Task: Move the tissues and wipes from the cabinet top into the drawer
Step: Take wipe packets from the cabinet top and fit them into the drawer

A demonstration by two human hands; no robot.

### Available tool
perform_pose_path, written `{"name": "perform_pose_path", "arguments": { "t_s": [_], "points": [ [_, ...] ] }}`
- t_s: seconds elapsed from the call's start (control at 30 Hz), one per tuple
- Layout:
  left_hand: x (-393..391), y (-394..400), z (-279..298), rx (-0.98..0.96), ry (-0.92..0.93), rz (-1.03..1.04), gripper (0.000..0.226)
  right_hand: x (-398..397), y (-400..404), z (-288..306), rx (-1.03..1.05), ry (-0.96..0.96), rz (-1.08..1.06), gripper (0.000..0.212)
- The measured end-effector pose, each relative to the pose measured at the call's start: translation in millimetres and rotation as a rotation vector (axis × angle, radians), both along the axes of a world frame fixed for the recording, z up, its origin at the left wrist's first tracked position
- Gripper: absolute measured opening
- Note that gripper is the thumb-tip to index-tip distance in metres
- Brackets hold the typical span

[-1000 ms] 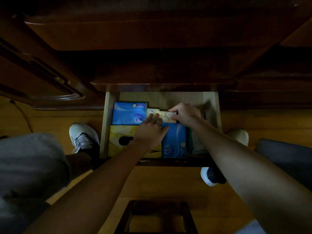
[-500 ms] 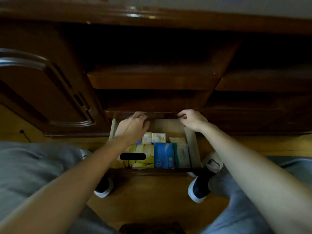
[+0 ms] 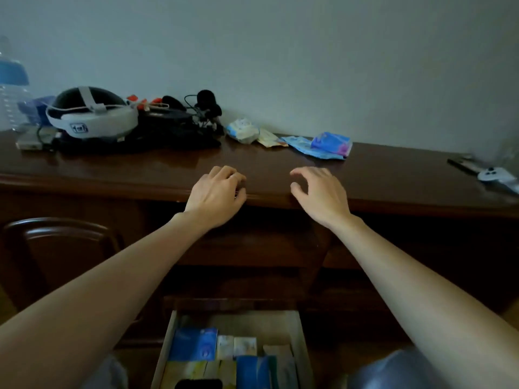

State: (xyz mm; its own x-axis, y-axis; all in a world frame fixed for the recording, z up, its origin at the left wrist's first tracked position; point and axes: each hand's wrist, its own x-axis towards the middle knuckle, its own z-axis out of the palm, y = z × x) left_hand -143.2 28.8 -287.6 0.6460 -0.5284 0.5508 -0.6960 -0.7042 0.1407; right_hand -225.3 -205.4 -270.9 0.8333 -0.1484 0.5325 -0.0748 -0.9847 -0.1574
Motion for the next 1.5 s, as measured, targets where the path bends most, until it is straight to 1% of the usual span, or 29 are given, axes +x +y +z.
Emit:
{"name": "perform_pose_path", "arguments": {
  "t_s": [0.03,0.07,0.1,0.13,0.2,0.27,0.37,0.47,0.5,0.57,0.67,0.73,0.8,0.93,1.03,1.13,1.23,1.37,1.43,1.5],
  "points": [
    [7.1,-3.1,3.3,0.023,0.041,0.018,0.038,7.5,-3.2,1.8,-0.003,0.109,-0.015,0.041],
    [13.7,-6.2,5.8,0.035,0.049,0.035,0.039,14.4,-5.2,0.4,-0.023,0.165,-0.033,0.046],
    [20.7,-9.7,8.5,0.042,0.026,0.052,0.04,21.6,-6.4,-2.5,-0.075,0.158,-0.052,0.049],
    [27.6,-14.0,12.1,0.051,-0.008,0.074,0.044,29.0,-7.4,-3.6,-0.136,0.103,-0.072,0.049],
    [41.6,-23.4,23.4,0.096,-0.038,0.12,0.049,43.0,-8.9,2.0,-0.209,0.0,-0.101,0.042],
    [57.1,-33.1,34.2,0.159,-0.029,0.145,0.047,57.1,-12.5,11.5,-0.227,-0.001,-0.114,0.033],
    [83.8,-46.8,38.3,0.163,-0.024,0.159,0.04,83.8,-17.6,20.6,-0.213,0.085,-0.138,0.03],
    [117.3,-59.9,32.5,0.052,-0.044,0.132,0.029,124.7,-25.2,20.6,-0.218,0.128,-0.117,0.034],
    [130.9,-65.0,29.8,0.039,-0.037,0.134,0.03,141.1,-28.9,19.3,-0.223,0.162,-0.114,0.036],
    [160.9,-75.9,24.6,0.073,0.032,0.155,0.041,176.7,-36.6,17.8,-0.224,0.275,-0.125,0.043],
    [207.2,-95.0,18.7,0.149,0.121,0.159,0.056,233.0,-49.2,16.1,-0.147,0.461,-0.114,0.052],
    [235.5,-109.5,15.9,0.18,0.153,0.158,0.06,264.7,-56.2,12.8,-0.121,0.533,-0.098,0.059],
    [262.8,-123.7,14.6,0.203,0.185,0.159,0.061,287.1,-61.3,7.8,-0.093,0.556,-0.071,0.067],
    [295.4,-142.7,17.7,0.259,0.218,0.163,0.063,307.0,-67.1,0.2,-0.097,0.514,-0.041,0.074],
    [290.1,-142.0,17.6,0.232,0.191,0.152,0.054,302.0,-63.2,2.4,-0.074,0.526,-0.071,0.076],
    [264.6,-131.5,19.6,0.215,0.185,0.101,0.045,285.0,-55.3,6.5,-0.067,0.53,-0.088,0.07],
    [228.6,-114.4,18.8,0.213,0.183,0.053,0.042,251.4,-43.5,8.7,-0.024,0.518,-0.055,0.063],
    [162.4,-84.7,24.2,0.16,0.167,0.024,0.04,188.0,-16.5,14.2,-0.025,0.433,-0.05,0.052],
    [119.7,-67.7,24.0,0.098,0.169,0.011,0.036,149.6,-2.4,13.6,-0.02,0.342,-0.054,0.045],
    [75.7,-48.2,20.1,0.009,0.144,-0.002,0.032,108.0,12.0,10.3,0.011,0.111,-0.078,0.035]
  ]
}}
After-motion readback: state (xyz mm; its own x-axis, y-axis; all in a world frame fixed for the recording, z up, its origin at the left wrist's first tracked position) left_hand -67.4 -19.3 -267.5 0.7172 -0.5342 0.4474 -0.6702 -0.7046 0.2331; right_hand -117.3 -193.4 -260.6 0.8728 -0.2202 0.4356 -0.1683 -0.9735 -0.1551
